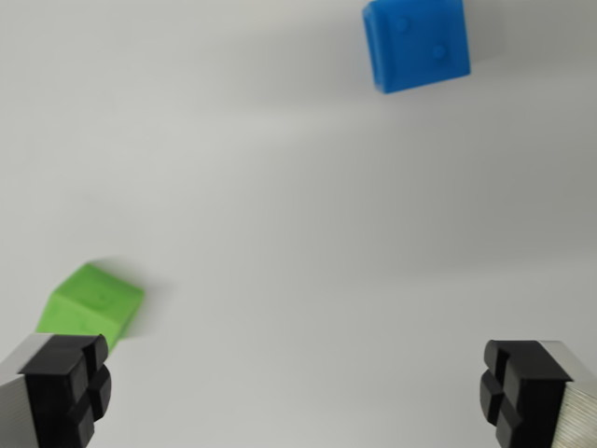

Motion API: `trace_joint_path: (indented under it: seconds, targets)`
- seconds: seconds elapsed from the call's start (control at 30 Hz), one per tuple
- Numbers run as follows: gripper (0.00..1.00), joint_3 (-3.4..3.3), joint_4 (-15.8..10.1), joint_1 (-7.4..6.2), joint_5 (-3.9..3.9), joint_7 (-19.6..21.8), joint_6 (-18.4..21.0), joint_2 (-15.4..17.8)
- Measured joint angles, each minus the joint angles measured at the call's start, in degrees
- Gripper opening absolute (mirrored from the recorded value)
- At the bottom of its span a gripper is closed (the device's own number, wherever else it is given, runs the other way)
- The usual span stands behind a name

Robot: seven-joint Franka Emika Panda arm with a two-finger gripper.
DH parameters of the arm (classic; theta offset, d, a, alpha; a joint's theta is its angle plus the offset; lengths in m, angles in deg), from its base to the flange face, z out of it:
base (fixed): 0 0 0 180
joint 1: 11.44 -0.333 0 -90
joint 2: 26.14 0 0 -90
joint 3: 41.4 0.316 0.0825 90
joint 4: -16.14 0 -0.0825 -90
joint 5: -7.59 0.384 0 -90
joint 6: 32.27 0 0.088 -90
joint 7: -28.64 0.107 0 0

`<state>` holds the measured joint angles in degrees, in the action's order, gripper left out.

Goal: Stack cube

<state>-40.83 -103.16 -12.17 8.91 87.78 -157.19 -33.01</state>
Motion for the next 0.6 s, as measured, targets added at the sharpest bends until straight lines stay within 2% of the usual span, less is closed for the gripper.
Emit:
trace_joint_path:
  seconds: [0.6]
  targets:
    - [1.00,1.04,-5.47,-3.07,-0.10,9.56,-5.72,0.09]
